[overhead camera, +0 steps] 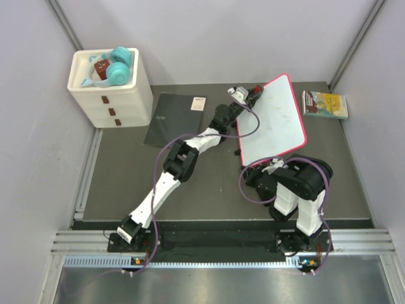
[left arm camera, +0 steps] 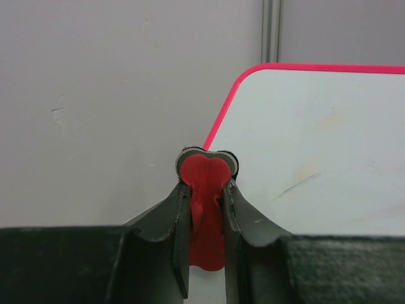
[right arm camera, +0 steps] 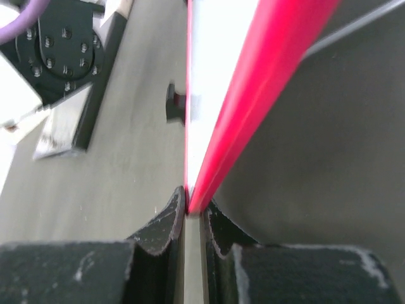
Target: Erase the whiteboard
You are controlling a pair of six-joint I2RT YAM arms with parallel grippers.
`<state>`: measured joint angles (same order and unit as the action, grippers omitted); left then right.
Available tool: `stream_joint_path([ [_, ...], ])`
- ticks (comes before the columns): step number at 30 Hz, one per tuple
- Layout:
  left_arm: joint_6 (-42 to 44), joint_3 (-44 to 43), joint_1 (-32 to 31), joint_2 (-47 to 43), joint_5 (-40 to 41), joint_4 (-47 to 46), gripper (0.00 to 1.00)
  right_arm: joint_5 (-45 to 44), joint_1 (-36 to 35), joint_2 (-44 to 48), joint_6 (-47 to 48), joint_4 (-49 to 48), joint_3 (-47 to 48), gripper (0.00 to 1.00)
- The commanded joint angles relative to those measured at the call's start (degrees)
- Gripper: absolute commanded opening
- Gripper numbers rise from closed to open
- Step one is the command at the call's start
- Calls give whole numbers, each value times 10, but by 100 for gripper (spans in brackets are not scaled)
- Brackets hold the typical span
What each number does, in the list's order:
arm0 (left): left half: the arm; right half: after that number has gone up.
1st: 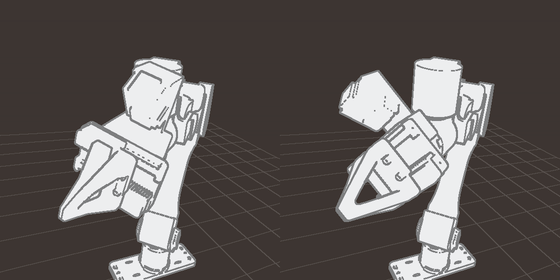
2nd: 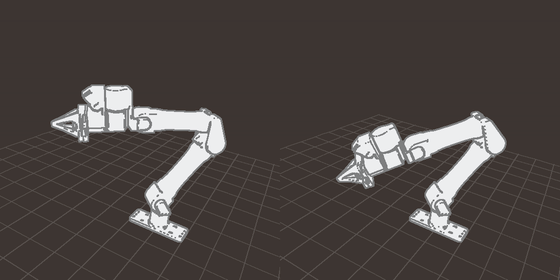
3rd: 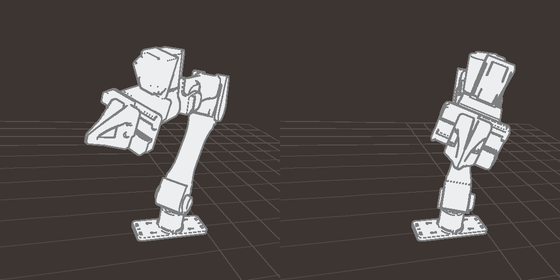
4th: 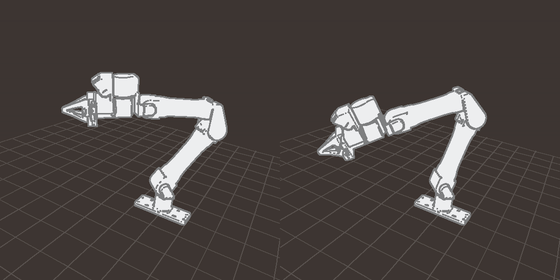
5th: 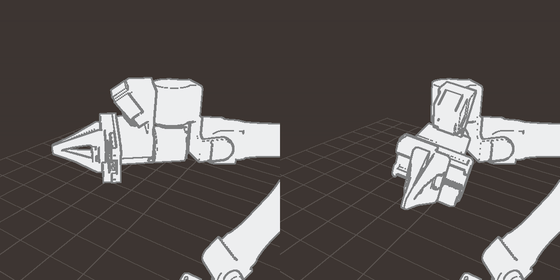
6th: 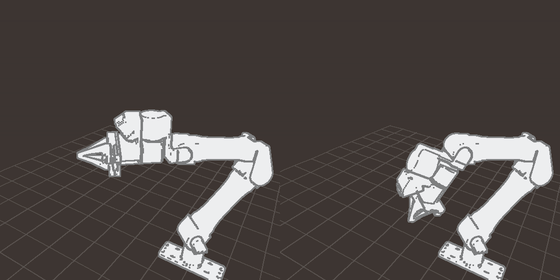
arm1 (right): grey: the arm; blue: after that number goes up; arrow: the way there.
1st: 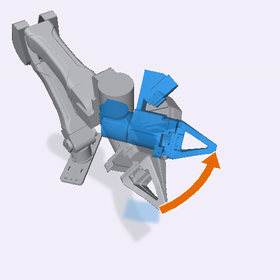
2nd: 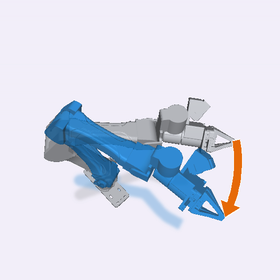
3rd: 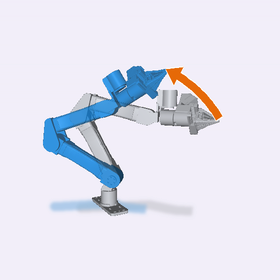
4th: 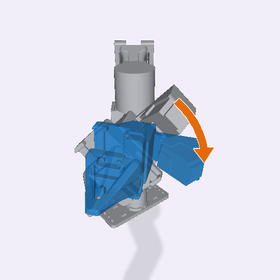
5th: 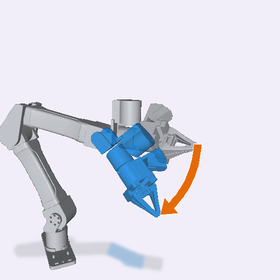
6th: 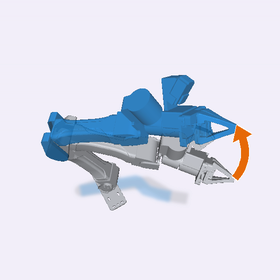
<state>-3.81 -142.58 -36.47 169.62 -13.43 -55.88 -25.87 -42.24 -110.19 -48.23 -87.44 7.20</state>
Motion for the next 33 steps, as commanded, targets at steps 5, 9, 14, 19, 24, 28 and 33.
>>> stream_joint_path([
  [5, 11, -31, -32, -10, 23, -5, 0, 235, -57, -70, 58, 293, -48, 0],
  [9, -4, 29, -24, -31, 9, -46, 0, 233, -57, -71, 60, 293, -49, 0],
  [14, 6, 135, -22, -94, -5, -115, 0, 232, -57, -71, 59, 292, -49, 0],
  [19, 14, 163, -21, -125, -17, -129, 0, 231, -57, -68, 60, 286, -52, 0],
  [24, 21, 210, -14, -165, -12, -156, 0, 233, -57, -68, 60, 276, -56, 0],
  [28, 21, 270, -4, -200, -9, -189, 0, 234, -57, -68, 60, 270, -58, 0],
  [33, 22, 317, 10, -248, -6, -215, 0, 239, -57, -68, 63, 262, -58, 0],
])
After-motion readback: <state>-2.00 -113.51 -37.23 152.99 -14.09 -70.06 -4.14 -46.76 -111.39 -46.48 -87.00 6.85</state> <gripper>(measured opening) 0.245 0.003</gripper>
